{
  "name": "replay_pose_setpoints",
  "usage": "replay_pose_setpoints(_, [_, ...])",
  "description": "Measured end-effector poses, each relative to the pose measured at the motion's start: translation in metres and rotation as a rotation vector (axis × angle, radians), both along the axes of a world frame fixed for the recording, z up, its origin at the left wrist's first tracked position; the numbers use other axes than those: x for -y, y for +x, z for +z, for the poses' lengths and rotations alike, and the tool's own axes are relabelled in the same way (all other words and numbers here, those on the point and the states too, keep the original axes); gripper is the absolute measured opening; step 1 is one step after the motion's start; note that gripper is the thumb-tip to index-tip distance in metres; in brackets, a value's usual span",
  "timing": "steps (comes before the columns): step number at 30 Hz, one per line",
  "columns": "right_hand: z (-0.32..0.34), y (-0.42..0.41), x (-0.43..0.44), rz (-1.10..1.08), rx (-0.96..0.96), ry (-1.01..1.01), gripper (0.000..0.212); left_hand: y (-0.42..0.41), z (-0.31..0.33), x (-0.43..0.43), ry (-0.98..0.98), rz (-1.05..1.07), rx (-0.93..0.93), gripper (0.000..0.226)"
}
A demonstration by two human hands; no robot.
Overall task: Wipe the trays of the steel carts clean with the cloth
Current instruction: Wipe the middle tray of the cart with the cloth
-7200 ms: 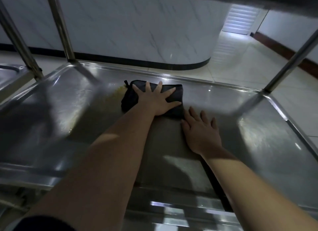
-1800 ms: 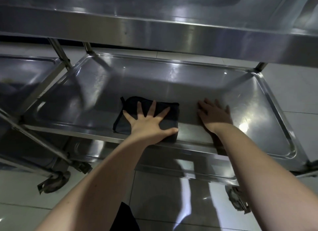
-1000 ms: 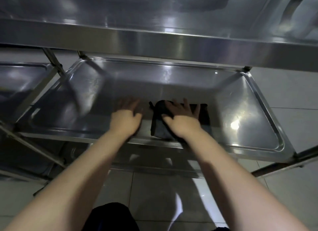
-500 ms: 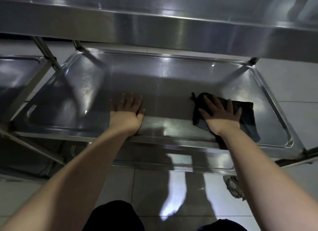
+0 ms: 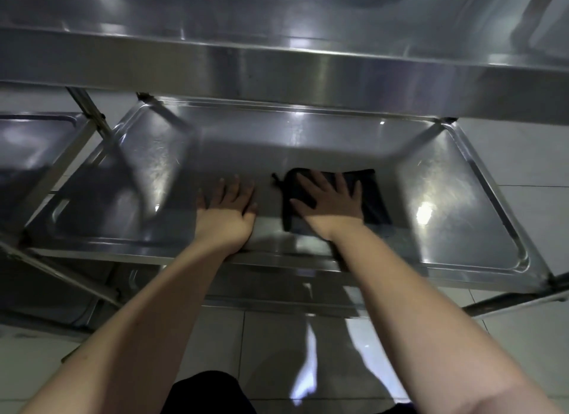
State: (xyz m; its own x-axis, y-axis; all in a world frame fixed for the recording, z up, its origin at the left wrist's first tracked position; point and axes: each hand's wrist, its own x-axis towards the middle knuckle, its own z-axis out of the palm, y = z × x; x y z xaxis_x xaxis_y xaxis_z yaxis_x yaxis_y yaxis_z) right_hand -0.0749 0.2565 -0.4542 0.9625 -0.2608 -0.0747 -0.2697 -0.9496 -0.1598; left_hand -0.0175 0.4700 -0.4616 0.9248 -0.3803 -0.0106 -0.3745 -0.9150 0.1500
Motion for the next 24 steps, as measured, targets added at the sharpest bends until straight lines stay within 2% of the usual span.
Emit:
replay_pose_setpoints(5, [0.002,-0.017,0.100,-0.240,-0.018,0.027,0.065,-0.001,0.001,0.001,0.009,-0.003,-0.026,0.055])
replay_pose_setpoints(10, [-0.008,-0.011,0.109,-0.281,0.005,-0.031,0.065,-0.001,0.001,0.005,0.031,-0.003,-0.029,0.056])
replay_pose_setpoints(14, [-0.009,0.019,0.076,-0.224,0.017,-0.034,0.066,-0.004,0.001,0.005,0.042,0.003,-0.035,0.057])
replay_pose_setpoints(21, [-0.003,0.120,-0.061,0.023,0.049,0.016,0.068,0.000,0.000,0.000,0.003,0.059,-0.038,0.071])
replay_pose_setpoints(24, [-0.003,0.134,-0.071,0.047,0.065,0.009,0.069,0.004,0.000,-0.002,-0.002,0.073,-0.049,0.075])
